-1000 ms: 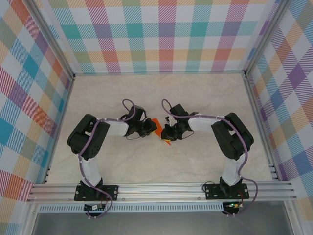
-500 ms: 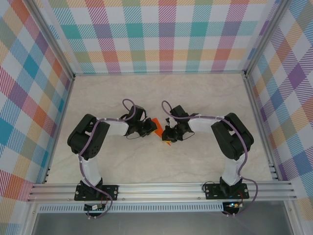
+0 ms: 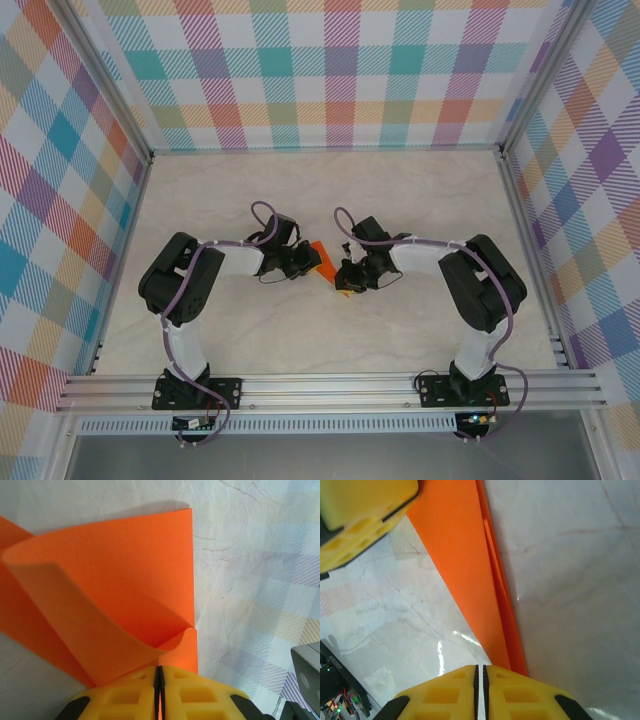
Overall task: Fold a paper plane with a square sheet of paper (pick it up from the middle)
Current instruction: Fold the wing for the fifth time at the center of the table.
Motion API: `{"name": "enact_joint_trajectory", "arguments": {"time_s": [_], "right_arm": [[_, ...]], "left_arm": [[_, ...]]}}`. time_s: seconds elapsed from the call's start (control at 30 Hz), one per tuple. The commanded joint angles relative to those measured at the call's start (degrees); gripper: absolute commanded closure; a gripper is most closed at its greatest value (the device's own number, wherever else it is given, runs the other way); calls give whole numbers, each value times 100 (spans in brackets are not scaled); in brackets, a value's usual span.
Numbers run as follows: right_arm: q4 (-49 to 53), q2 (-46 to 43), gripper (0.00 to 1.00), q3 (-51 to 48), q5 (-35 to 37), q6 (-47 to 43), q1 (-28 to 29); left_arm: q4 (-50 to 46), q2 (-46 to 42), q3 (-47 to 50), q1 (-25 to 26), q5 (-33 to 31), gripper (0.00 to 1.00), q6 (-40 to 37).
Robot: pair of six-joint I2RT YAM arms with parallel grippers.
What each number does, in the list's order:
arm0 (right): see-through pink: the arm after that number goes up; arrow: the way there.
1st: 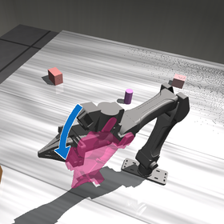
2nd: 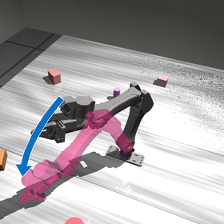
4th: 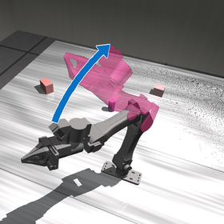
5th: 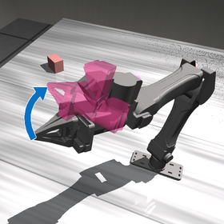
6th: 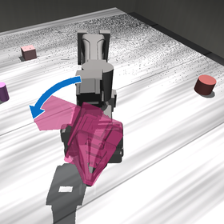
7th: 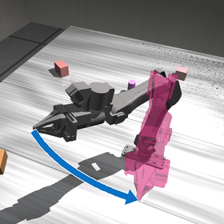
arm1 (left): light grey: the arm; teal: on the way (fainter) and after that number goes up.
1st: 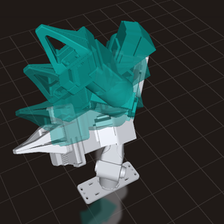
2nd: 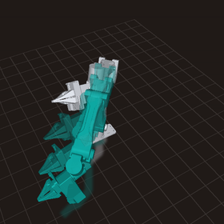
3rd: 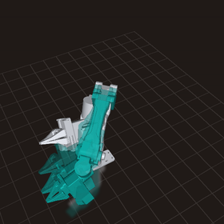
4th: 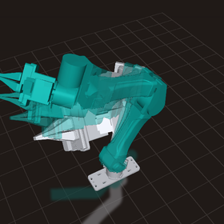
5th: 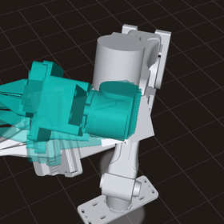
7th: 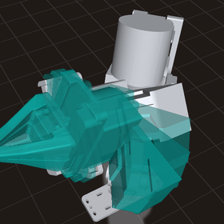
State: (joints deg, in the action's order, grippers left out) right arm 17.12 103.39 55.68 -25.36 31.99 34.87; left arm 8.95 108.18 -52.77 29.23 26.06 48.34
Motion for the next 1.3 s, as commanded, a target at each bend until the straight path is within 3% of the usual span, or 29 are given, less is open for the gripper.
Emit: {"name": "enact_joint_trajectory", "arguments": {"time_s": [0.0,0.47,0.67,1.0,1.27], "right_arm": [[367,-117,87,-169,40,-192,-7],[388,121,88,-472,304,-212,-115],[234,-506,87,-114,-94,-128,-113],[187,542,87,904,-438,-147,-61],[581,753,87,830,-235,-408,-72]], "left_arm": [[-447,445,65,65,-546,88,-122],[-525,463,30,59,-556,88,-150],[-525,484,21,65,-550,88,-163],[-517,500,-5,65,-479,89,-158],[-632,520,-33,65,-553,89,-149]]}}
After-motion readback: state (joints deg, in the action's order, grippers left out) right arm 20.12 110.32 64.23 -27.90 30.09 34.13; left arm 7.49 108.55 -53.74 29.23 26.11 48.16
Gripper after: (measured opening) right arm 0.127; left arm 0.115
